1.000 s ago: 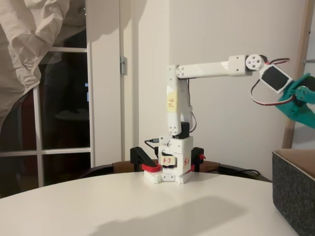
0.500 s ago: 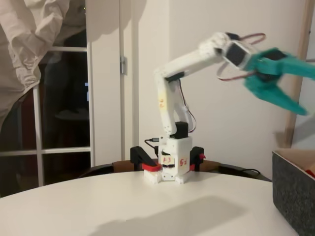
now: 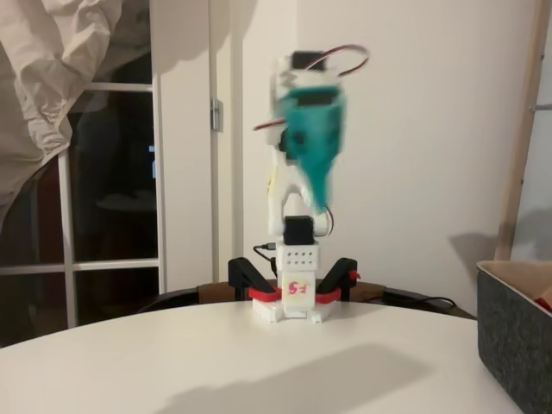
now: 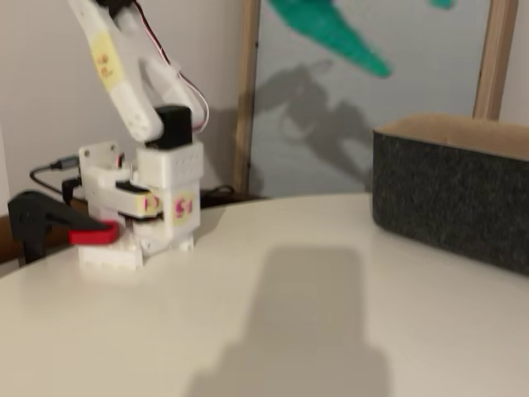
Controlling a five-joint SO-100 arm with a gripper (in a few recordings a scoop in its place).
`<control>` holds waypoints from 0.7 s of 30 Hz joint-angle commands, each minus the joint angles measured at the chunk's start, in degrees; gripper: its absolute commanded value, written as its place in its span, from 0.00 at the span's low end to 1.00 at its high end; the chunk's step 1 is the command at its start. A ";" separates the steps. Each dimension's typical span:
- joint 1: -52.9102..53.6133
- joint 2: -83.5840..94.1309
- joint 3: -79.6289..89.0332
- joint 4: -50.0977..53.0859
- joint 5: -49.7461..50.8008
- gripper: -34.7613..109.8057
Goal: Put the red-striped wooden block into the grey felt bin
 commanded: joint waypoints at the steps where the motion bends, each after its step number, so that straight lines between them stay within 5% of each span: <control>1: 7.73 4.22 6.33 -4.66 2.11 0.39; 10: 16.79 9.67 26.63 -23.82 3.34 0.35; 21: 19.95 28.56 51.06 -25.22 -4.31 0.28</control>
